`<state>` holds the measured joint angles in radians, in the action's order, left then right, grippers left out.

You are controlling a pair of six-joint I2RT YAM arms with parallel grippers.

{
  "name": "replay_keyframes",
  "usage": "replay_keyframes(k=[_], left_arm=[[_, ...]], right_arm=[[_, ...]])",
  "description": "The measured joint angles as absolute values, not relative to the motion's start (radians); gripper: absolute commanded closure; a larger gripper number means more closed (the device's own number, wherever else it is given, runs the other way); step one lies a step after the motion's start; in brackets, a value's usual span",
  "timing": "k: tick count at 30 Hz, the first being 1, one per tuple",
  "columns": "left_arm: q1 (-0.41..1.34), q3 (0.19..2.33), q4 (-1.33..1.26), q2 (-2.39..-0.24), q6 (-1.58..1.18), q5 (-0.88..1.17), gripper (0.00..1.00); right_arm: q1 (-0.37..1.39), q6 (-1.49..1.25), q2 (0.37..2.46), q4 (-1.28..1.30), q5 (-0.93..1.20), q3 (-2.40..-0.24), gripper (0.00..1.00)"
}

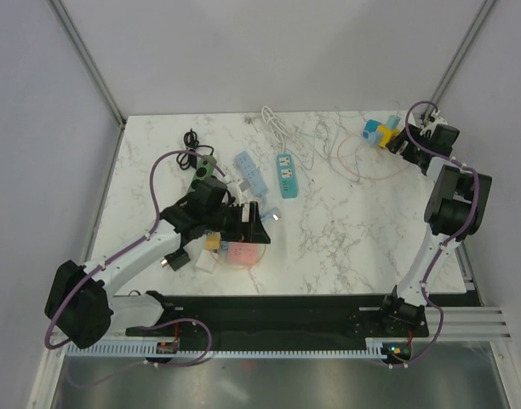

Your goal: Pull the plug off the socket

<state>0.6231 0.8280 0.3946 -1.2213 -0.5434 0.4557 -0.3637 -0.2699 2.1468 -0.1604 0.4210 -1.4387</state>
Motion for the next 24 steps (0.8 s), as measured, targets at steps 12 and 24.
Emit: replay_keyframes(k=[12,24], left_arm=[[0.623,0.856,0.392,-1.265,-0.534,0.456,0.09],[0.623,0.867,0.39,-1.285,-0.533,0.458,0.12]], right_arm=[[-0.364,-0.232,2.258,-0.143,0.501,-1.588,0.25],[-0.361,-0.296,2.236,-0.203,0.542,-1.524,0.76]])
